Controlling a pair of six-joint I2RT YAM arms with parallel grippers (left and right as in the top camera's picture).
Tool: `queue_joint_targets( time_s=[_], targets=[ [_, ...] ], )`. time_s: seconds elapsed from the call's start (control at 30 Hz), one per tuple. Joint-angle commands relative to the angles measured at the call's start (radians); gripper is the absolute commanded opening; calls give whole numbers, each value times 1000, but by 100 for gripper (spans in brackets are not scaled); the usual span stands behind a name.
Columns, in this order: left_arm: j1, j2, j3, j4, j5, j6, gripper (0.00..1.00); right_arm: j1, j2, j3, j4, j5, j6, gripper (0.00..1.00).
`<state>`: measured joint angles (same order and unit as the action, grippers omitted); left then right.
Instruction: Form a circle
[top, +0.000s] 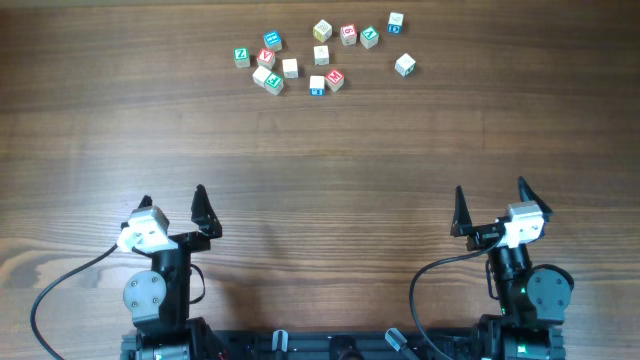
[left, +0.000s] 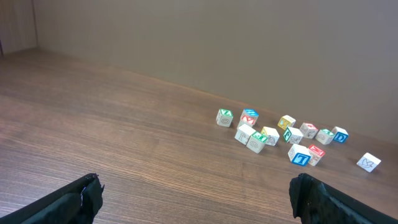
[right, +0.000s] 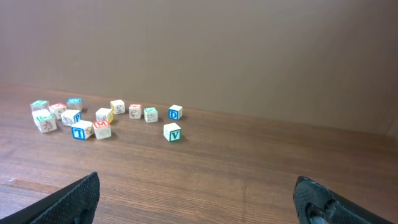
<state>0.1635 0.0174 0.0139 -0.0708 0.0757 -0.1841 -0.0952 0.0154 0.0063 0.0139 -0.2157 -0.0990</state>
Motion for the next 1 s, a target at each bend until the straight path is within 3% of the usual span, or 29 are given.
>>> queue_joint_targets(
  time_s=[0.0,0.63,0.7,0.97],
  targets=[
    [-5,-11,-8,-1,-7,20,100,-3,-8,-1,1,13,-5,100],
    [-5,-11,-8,-1,-7,20,100,-3,-8,-1,1,13,-5,100],
    [-4,-11,-8,-1,-77,19,100,-3,-8,-1,0,13,-6,100],
    [-5,-11,-8,19,71,12,100,-3,-8,-1,1,13,-6,100]
  ],
)
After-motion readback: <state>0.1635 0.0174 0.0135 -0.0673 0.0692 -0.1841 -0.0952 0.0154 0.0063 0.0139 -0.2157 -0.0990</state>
